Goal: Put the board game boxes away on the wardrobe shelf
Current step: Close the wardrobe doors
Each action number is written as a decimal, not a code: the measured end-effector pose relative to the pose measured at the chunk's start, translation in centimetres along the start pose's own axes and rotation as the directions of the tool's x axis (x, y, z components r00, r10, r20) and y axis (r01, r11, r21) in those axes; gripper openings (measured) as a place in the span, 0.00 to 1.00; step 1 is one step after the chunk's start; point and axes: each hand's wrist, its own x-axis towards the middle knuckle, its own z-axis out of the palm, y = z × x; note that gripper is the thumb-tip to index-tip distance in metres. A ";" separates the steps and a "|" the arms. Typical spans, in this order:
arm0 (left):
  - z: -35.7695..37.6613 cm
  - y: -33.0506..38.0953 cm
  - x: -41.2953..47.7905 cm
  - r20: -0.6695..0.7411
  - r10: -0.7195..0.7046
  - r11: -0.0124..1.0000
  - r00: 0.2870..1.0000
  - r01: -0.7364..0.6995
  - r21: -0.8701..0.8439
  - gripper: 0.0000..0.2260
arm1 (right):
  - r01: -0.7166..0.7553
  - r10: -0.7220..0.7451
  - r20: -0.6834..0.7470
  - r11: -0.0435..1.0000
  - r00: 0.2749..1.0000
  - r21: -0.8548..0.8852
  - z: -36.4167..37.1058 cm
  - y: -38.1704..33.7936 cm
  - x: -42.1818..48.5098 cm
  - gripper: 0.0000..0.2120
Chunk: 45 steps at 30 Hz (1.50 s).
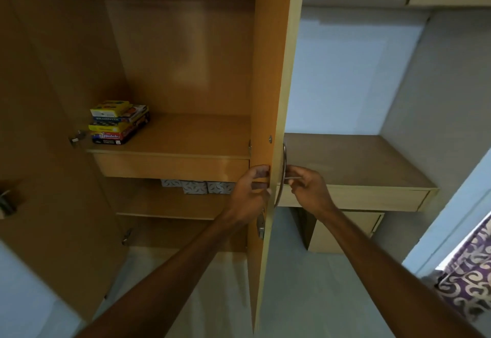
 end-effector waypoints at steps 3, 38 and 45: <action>-2.6 -0.9 -1.0 -0.050 0.027 0.999 0.998 -0.028 -0.018 0.19 | 0.018 -0.019 0.019 1.000 1.000 0.025 2.2 -0.8 0.6 0.15; -43.6 -14.7 22.4 -0.148 -0.157 0.988 0.976 0.156 -0.020 0.26 | -0.001 -0.021 -0.125 0.986 0.992 -0.168 41.6 -8.4 30.5 0.03; -45.6 -15.6 27.0 -0.094 -0.201 0.975 0.975 0.190 -0.115 0.25 | -0.012 -0.005 -0.122 0.990 0.993 -0.139 43.6 -7.3 34.1 0.11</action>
